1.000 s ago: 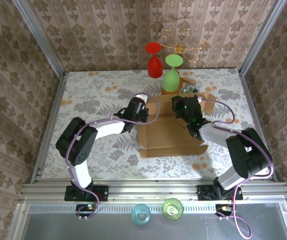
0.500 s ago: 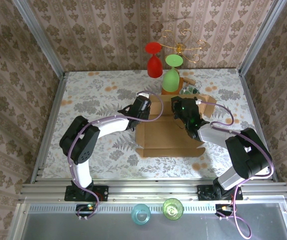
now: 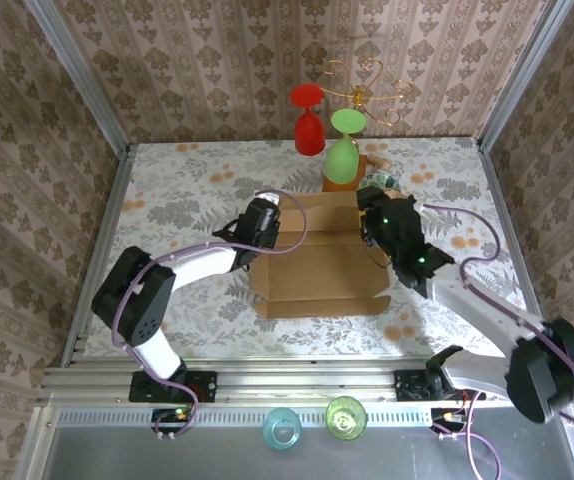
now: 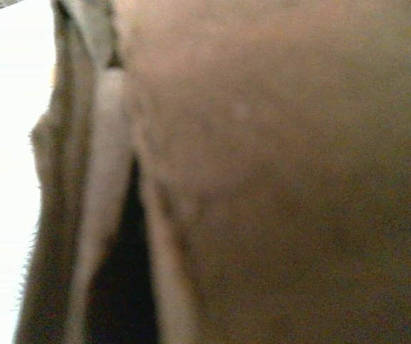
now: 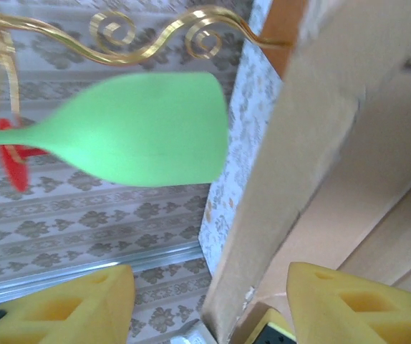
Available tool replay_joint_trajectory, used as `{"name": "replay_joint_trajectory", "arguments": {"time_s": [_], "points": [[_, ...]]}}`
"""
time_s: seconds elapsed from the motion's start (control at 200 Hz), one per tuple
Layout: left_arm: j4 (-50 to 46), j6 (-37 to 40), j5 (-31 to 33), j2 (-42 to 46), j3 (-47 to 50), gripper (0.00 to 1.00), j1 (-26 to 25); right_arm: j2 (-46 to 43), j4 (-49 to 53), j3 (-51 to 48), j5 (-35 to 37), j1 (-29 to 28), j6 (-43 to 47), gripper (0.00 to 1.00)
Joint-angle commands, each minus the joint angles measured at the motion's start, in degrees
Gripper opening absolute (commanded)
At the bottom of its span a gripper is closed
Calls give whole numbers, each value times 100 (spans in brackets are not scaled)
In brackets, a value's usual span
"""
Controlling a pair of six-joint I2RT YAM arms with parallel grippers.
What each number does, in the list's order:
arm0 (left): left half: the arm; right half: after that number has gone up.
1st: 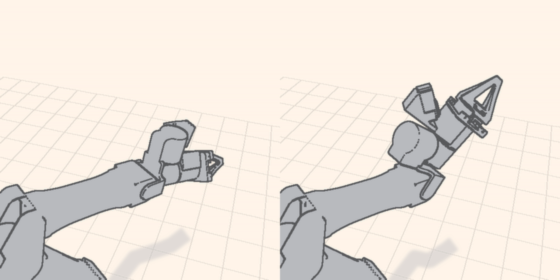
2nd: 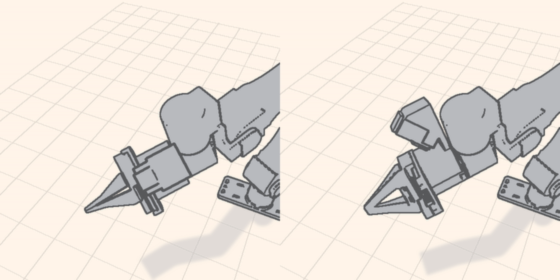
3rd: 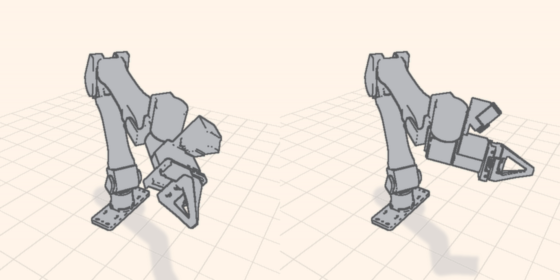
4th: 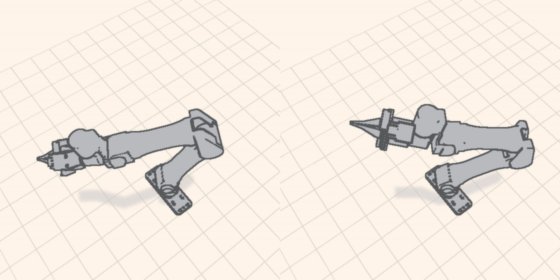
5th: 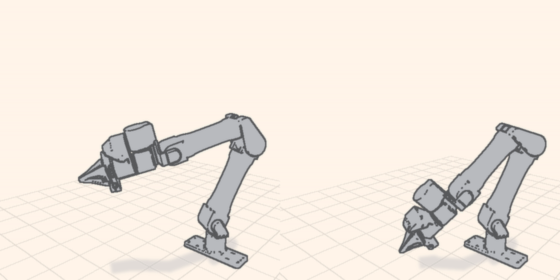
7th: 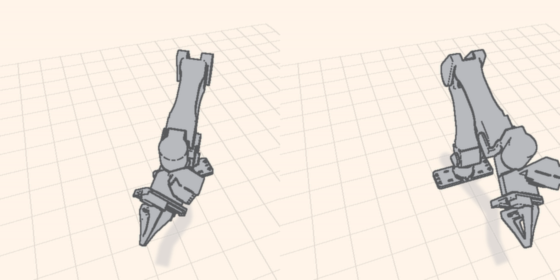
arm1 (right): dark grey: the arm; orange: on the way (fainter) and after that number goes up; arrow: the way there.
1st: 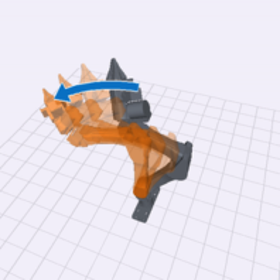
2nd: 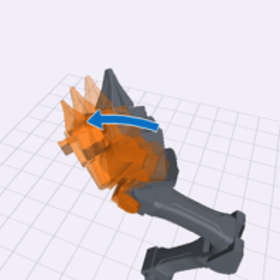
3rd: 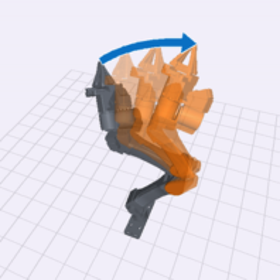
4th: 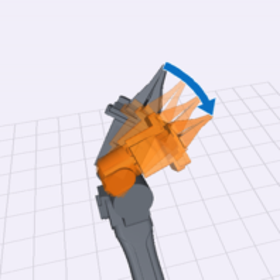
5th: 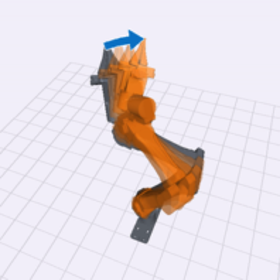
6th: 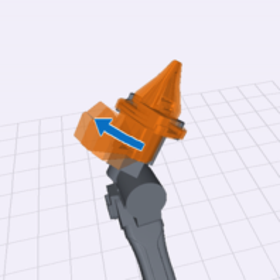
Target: Fold the paper box
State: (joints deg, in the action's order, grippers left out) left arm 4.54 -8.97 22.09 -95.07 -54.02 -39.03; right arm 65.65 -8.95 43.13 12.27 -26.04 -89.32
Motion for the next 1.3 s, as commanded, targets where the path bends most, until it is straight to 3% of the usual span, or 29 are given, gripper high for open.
{"name": "replay_joint_trajectory", "arguments": {"time_s": [0.0, 0.175, 0.51, 0.835, 1.07, 1.295], "points": [[-134, 595, -72, 317, 302, 0, 153, -500, 869, -158, 393, 237, 595, 59], [-263, 795, -259, 628, 543, 0, 269, -623, 665, -352, -7, 776, 899, 52], [-321, 773, -455, 779, 706, 0, 335, 632, 17, 164, -786, 1102, 1612, 47], [-369, 731, -484, 805, 728, 0, 358, 1370, -171, 527, -1531, 1332, 2153, 57], [-370, 737, -537, 810, 712, 0, 386, 1773, -613, 469, -1929, 1271, 1902, 61], [-384, 660, -563, 788, 674, 0, 387, 1526, -795, 193, -1872, 1115, 1475, 60]]}}
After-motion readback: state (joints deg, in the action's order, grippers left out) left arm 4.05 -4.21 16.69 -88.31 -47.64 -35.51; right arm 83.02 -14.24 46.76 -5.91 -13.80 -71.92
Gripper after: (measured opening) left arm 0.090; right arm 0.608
